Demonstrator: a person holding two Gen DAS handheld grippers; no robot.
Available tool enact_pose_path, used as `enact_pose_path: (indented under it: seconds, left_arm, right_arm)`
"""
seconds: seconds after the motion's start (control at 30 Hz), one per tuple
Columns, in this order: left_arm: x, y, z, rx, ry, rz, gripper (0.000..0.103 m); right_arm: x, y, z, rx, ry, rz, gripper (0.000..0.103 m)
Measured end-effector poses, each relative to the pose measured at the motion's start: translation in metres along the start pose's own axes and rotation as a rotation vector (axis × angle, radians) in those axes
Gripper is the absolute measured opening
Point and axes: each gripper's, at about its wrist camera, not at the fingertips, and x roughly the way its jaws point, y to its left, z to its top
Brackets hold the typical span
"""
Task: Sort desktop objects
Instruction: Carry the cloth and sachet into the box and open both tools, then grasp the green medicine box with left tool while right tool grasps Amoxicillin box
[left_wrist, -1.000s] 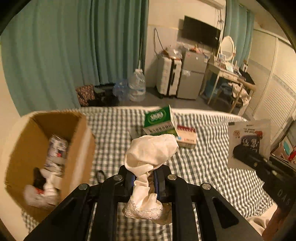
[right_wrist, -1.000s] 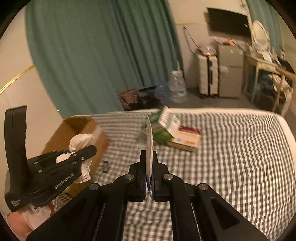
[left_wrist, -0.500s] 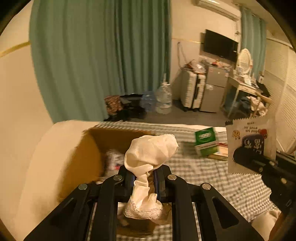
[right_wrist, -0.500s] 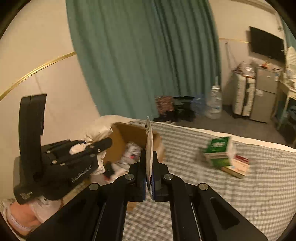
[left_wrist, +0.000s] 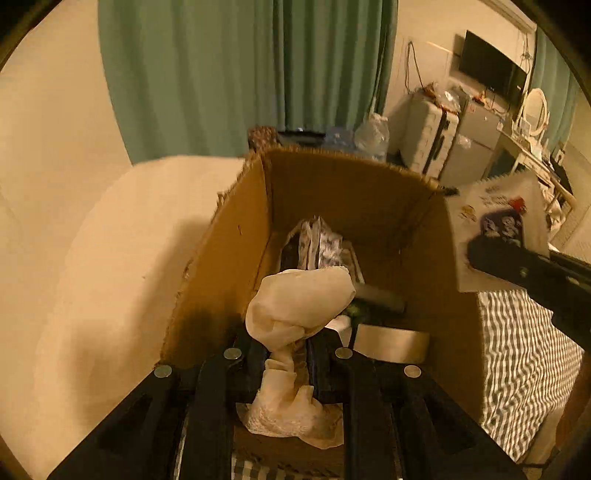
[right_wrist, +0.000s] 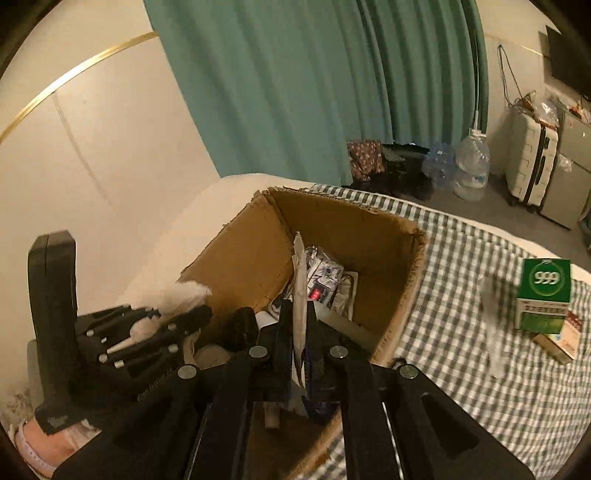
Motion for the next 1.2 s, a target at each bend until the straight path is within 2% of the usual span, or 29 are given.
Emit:
enact_pose_path:
  seconds: [0.07, 0.1, 0.13, 0.17, 0.2, 0.23, 0.37, 0.6, 0.77, 0.9, 1.03, 1.2]
  left_arm:
    - [0.006, 0.005, 0.0, -0.014, 0.001, -0.017, 0.023]
    - [0.008, 0.005, -0.002, -0.02, 0.003, -0.038, 0.036]
    - [0.008, 0.004, -0.004, -0.023, 0.008, -0.064, 0.058]
    - [0.009, 0.003, -0.005, -0.024, 0.009, -0.072, 0.07]
    - [0.008, 0.001, -0.007, -0.02, 0.002, -0.065, 0.087]
    - [0.005, -0.002, -0.009, -0.009, -0.012, -0.056, 0.091]
    - [0.001, -0.004, -0.016, 0.048, -0.015, -0.037, 0.091]
    - [-0.037, -0.024, -0.014, 0.043, -0.066, -0.039, 0.092]
    - [-0.076, -0.075, -0.018, 0.048, -0.132, -0.069, 0.1]
    - [-0.09, -0.126, -0.025, 0.102, -0.142, -0.148, 0.102]
    - [-0.087, -0.177, -0.036, 0.146, -0.146, -0.178, 0.103]
    - [-0.053, -0.231, -0.043, 0.122, -0.077, -0.2, 0.103]
  right_arm:
    - [0.013, 0.003, 0.003, 0.001, 0.017, 0.012, 0.01]
    - [0.019, 0.004, 0.004, -0.002, 0.015, -0.007, 0.017]
    - [0.022, 0.005, 0.006, 0.001, 0.012, -0.019, 0.046]
    - [0.023, 0.005, 0.007, 0.01, 0.008, -0.038, 0.078]
    - [0.024, 0.004, 0.009, 0.027, -0.004, -0.065, 0.085]
    - [0.021, 0.0, 0.008, 0.051, -0.037, -0.085, 0.086]
    - [0.003, -0.018, 0.007, 0.126, -0.083, -0.06, 0.086]
    - [-0.075, -0.064, -0.009, 0.168, -0.178, -0.166, 0.086]
    - [-0.152, -0.112, -0.04, 0.198, -0.248, -0.281, 0.086]
    - [-0.191, -0.147, -0.074, 0.206, -0.256, -0.347, 0.086]
    - [-0.211, -0.185, -0.113, 0.223, -0.235, -0.391, 0.086]
    - [-0.218, -0.224, -0.141, 0.284, -0.253, -0.414, 0.087]
